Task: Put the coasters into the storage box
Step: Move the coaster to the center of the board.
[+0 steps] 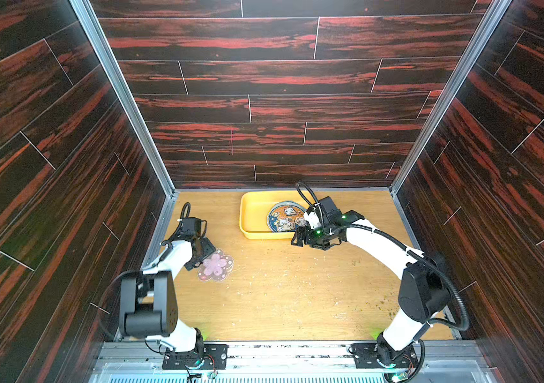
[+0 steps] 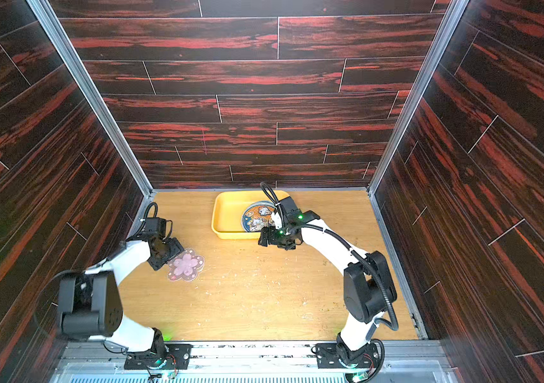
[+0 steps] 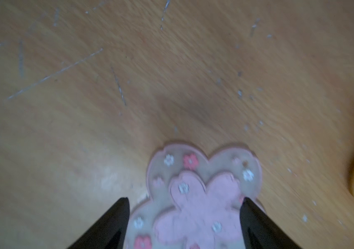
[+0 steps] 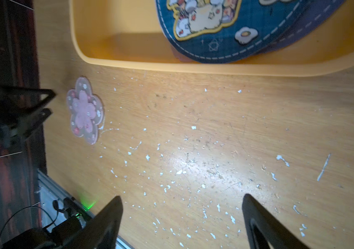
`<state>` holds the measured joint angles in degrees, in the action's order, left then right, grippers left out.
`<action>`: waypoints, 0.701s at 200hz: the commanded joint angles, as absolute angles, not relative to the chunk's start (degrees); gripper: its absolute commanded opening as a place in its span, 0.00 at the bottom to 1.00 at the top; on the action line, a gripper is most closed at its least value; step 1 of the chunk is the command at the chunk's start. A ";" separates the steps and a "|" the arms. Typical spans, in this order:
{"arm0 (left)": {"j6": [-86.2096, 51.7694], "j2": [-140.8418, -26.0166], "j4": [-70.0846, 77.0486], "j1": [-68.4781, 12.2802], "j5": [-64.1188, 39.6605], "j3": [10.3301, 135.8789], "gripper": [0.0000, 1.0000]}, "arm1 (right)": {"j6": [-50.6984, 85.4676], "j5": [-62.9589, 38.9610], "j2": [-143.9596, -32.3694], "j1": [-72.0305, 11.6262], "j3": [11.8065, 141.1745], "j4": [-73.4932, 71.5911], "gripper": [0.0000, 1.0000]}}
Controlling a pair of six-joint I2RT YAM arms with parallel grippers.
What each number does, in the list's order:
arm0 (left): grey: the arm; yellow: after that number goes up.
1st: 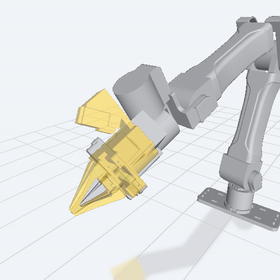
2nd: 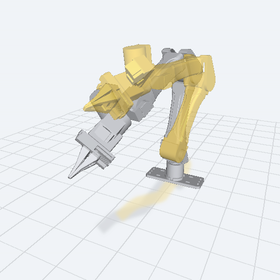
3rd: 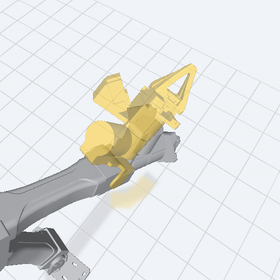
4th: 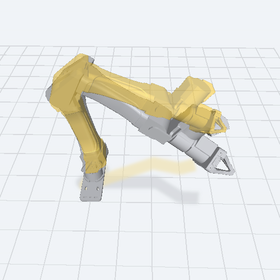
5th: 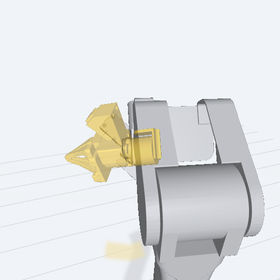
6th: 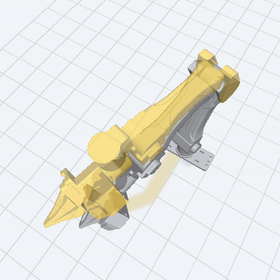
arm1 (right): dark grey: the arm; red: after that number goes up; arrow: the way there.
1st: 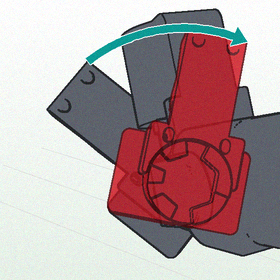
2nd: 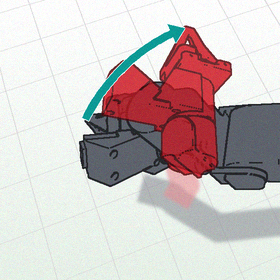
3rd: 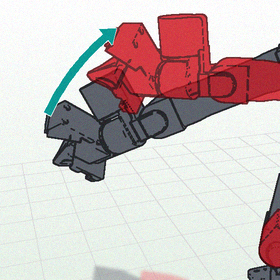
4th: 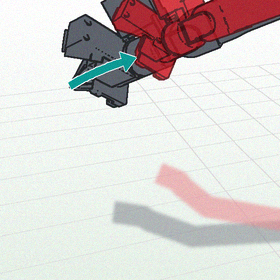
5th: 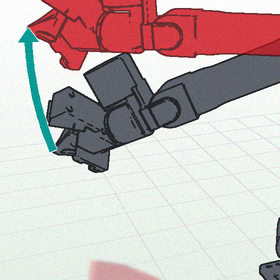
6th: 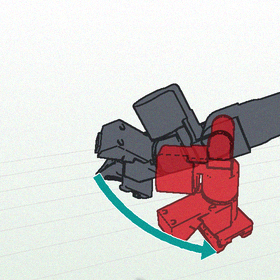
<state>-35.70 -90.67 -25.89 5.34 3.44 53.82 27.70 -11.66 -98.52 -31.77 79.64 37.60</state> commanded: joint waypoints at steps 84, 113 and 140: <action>-32.22 -98.17 -24.08 6.30 -1.89 53.46 0.83 | 26.98 -12.74 -95.10 -31.64 79.85 37.20 0.90; -31.90 -98.78 -24.33 6.28 -4.42 52.66 0.83 | 26.92 -13.06 -94.67 -31.48 79.53 37.16 0.90; -31.50 -98.31 -24.66 5.35 -7.08 51.53 0.83 | 26.96 -13.08 -93.83 -31.54 78.70 36.87 0.90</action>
